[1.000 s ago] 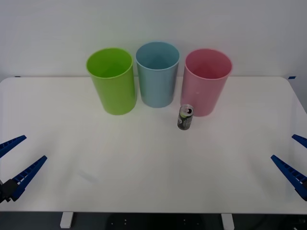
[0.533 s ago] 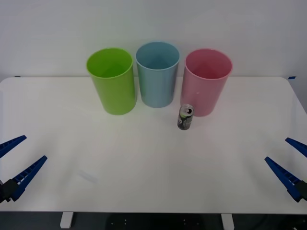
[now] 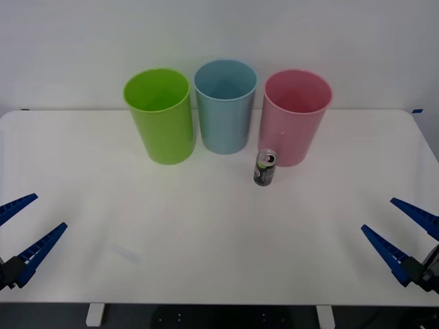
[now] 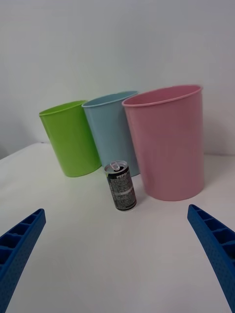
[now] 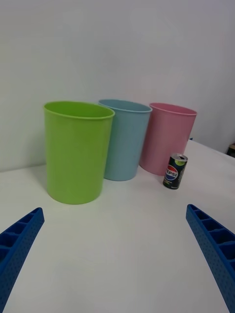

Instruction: Grasp the object on the table and drop it into the matching bin: aluminum can to the light blue bin, PET bottle to the pink bin.

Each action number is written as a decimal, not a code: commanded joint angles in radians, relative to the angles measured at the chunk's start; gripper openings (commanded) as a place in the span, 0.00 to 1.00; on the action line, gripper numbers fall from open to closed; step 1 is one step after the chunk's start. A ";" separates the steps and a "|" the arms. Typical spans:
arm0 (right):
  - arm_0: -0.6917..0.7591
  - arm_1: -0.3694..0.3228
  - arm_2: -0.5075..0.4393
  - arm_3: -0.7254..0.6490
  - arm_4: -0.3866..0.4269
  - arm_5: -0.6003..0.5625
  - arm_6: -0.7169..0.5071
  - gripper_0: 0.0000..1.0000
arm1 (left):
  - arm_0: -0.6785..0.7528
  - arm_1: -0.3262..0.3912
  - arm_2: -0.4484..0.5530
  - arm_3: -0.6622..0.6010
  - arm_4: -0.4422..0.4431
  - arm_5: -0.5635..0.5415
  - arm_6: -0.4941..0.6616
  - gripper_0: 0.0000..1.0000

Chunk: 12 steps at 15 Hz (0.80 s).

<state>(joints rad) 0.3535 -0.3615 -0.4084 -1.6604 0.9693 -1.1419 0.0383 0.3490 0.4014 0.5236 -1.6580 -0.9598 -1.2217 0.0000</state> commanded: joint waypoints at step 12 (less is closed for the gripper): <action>0.028 0.001 0.252 -0.113 0.014 0.413 0.101 1.00 | 0.000 0.000 0.000 0.000 0.000 0.000 0.000 1.00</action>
<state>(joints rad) 0.3822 -0.3606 -0.1704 -1.7691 0.9829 -0.7514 0.1338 0.3490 0.4014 0.5236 -1.6580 -0.9599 -1.2217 0.0000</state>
